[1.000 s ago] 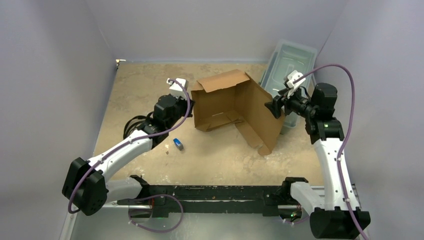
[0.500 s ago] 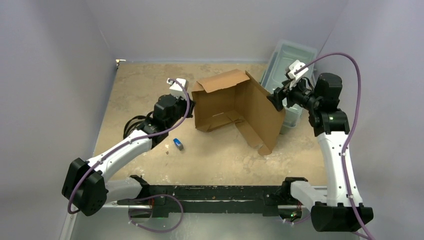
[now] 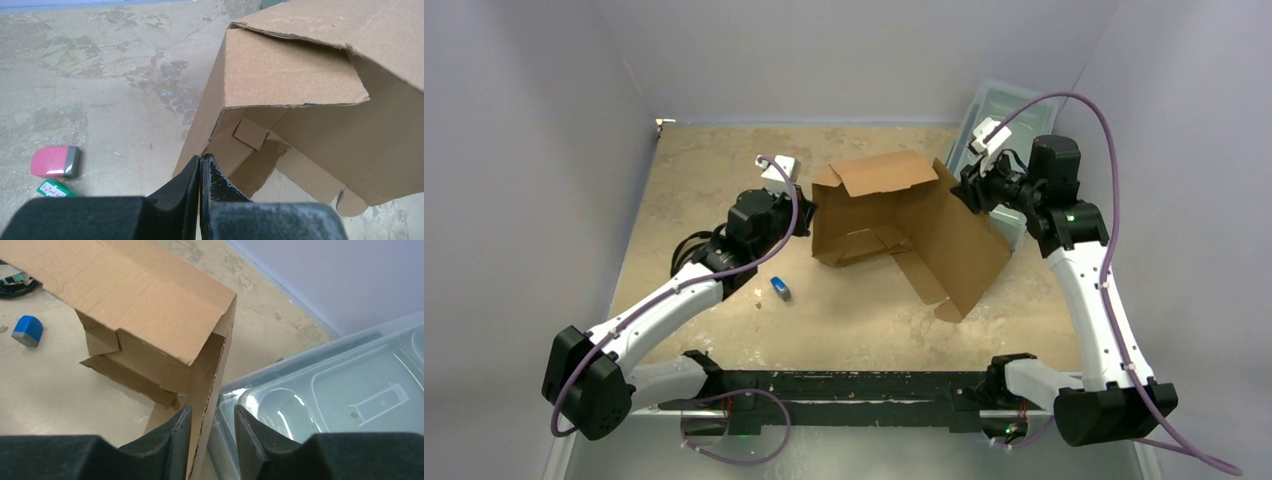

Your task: Fold the paper box

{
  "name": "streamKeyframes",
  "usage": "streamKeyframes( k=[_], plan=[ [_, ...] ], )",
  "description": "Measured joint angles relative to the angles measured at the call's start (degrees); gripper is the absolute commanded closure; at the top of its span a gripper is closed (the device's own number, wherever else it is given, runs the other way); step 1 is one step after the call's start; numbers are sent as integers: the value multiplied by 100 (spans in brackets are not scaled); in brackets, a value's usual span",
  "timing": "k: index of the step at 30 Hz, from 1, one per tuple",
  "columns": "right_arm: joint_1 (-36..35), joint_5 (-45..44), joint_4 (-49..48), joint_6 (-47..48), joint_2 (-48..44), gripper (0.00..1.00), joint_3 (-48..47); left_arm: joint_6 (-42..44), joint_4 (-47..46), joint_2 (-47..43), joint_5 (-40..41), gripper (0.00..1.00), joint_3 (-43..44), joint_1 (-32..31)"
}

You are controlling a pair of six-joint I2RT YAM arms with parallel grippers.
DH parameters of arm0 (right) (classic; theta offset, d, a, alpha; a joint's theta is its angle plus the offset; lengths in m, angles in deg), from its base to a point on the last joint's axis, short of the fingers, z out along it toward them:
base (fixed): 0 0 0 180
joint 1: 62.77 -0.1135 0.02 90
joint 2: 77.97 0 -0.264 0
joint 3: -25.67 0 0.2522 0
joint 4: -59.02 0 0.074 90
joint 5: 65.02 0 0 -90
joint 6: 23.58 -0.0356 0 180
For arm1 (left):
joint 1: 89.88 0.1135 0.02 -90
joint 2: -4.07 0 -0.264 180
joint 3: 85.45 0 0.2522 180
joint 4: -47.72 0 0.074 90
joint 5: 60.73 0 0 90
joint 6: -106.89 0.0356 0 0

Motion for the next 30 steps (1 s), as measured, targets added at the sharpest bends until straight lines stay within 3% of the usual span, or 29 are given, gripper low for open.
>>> streamKeyframes(
  k=[4,8,12,14,16,17,27,30],
  plan=[
    [-74,-94,24,9,-13,76,-52,-2,20,-15,0,100,2,-11],
    [-125,-190,55,4,-61,67,20,-46,22,-15,0,100,2,-11],
    [-144,-354,61,2,-227,69,271,-68,20,-17,0,100,2,-11],
    [-144,-439,61,-2,-302,80,367,-85,17,-20,0,100,0,-11],
    [-146,-509,44,-7,-365,97,442,-90,17,-28,0,100,0,-11],
    [-146,-527,35,-17,-391,100,468,-92,17,-35,0,100,0,-15],
    [-85,-278,-114,-535,-802,100,708,-133,4,-61,-271,100,-4,-35],
    [-33,-175,-188,-684,-918,100,798,-212,11,-61,-439,94,-4,-35]
  ],
)
